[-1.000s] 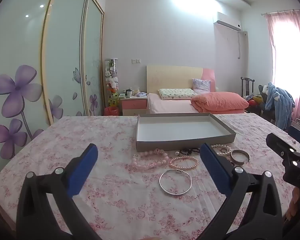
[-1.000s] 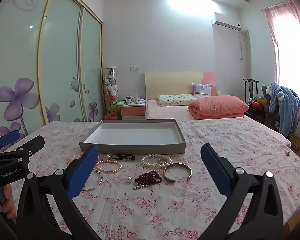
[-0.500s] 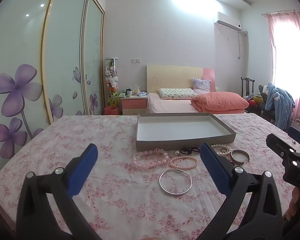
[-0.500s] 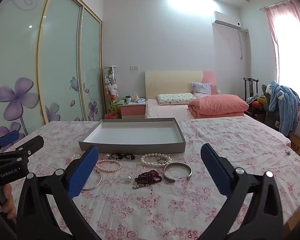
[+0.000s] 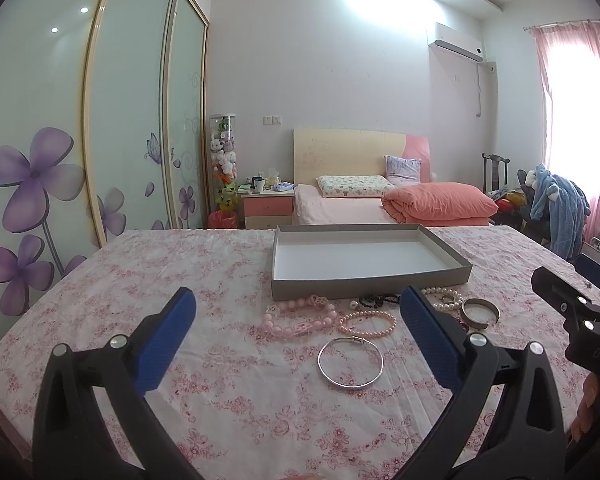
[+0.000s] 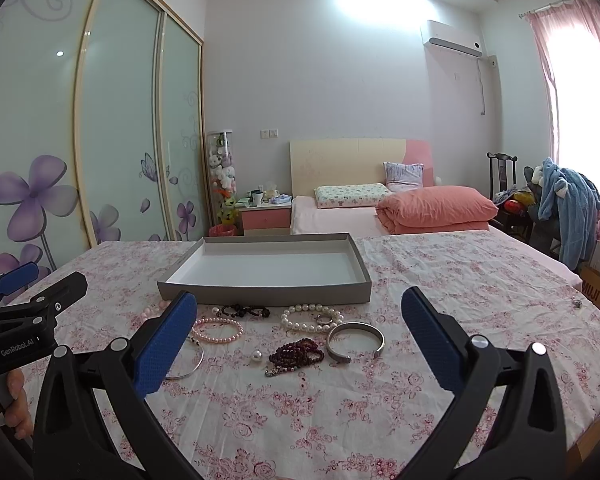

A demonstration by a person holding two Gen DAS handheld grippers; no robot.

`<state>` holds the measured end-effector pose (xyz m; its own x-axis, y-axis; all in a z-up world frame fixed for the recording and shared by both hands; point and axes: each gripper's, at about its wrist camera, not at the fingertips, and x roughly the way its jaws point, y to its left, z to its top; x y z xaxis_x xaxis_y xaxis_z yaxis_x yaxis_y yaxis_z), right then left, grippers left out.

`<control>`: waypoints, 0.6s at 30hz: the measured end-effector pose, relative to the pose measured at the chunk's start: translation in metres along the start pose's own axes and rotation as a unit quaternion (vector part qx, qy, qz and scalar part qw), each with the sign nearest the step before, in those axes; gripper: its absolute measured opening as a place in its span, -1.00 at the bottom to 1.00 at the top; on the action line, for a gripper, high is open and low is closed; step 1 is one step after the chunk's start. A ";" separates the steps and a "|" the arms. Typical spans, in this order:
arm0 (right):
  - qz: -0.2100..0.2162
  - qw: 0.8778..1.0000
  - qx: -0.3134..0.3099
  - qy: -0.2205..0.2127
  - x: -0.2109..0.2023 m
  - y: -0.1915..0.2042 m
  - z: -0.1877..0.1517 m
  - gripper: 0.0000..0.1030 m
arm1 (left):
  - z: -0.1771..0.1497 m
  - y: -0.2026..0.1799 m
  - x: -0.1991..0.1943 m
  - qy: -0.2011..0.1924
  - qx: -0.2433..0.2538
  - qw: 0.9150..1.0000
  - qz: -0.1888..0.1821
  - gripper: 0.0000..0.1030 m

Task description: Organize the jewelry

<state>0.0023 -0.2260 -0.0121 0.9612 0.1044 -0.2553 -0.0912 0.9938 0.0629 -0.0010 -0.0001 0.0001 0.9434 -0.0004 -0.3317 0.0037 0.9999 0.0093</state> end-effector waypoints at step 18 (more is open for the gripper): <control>0.001 1.000 0.001 0.002 0.000 0.000 0.000 0.97 | 0.000 0.000 0.001 0.002 -0.001 1.000 0.000 0.92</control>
<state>0.0025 -0.2263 -0.0123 0.9602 0.1056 -0.2585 -0.0918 0.9937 0.0649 0.0001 0.0002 -0.0001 0.9421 -0.0005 -0.3354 0.0031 1.0000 0.0074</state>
